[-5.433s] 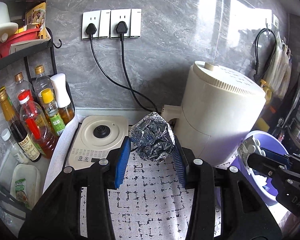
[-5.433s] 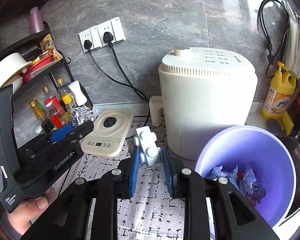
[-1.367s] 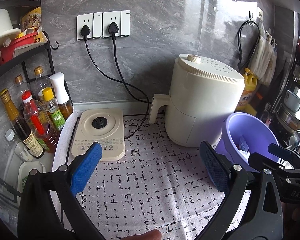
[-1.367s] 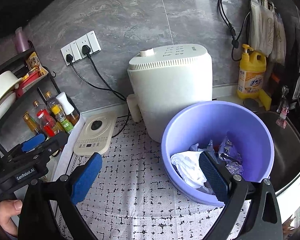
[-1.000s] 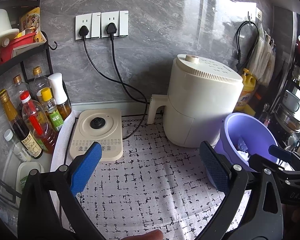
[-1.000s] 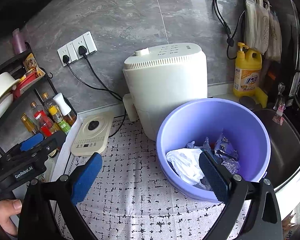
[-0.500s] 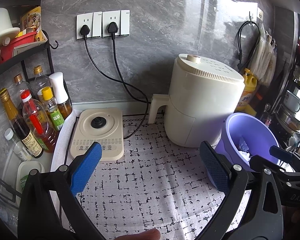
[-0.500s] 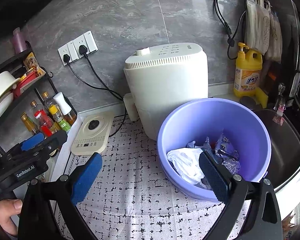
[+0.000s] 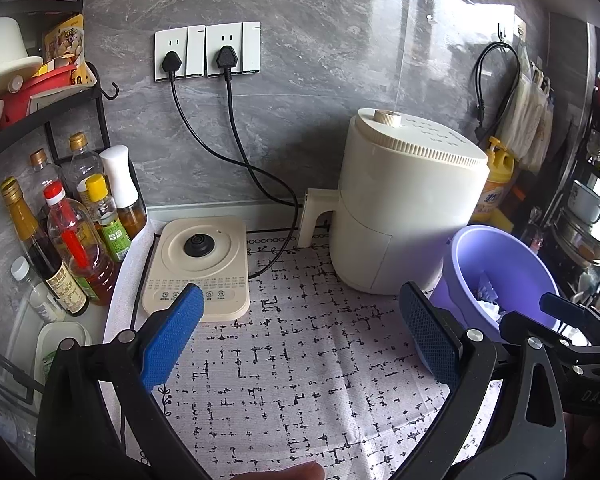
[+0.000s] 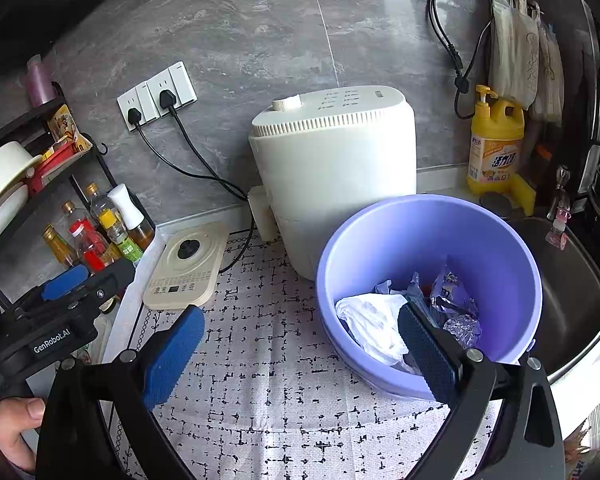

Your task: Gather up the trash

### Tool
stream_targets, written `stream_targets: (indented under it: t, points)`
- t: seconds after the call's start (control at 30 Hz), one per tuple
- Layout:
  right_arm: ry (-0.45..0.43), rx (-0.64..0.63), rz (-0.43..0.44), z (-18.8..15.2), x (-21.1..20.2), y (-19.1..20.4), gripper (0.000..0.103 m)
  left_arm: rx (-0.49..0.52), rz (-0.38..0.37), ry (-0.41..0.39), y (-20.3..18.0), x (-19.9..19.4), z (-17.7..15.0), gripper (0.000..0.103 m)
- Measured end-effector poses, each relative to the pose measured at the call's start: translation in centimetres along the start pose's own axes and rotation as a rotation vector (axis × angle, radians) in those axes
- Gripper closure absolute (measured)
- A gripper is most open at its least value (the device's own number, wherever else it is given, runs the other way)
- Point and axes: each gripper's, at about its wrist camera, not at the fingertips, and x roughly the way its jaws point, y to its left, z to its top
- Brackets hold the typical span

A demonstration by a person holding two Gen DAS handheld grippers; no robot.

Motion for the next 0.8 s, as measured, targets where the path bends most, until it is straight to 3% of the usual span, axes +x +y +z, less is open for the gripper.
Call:
stream_targets:
  t: [0.8]
  points:
    - [0.001,0.020,-0.012,-0.83,-0.90,-0.51,0.008,0.018,-0.011,-0.001,-0.80,-0.43,-0.59,0.006]
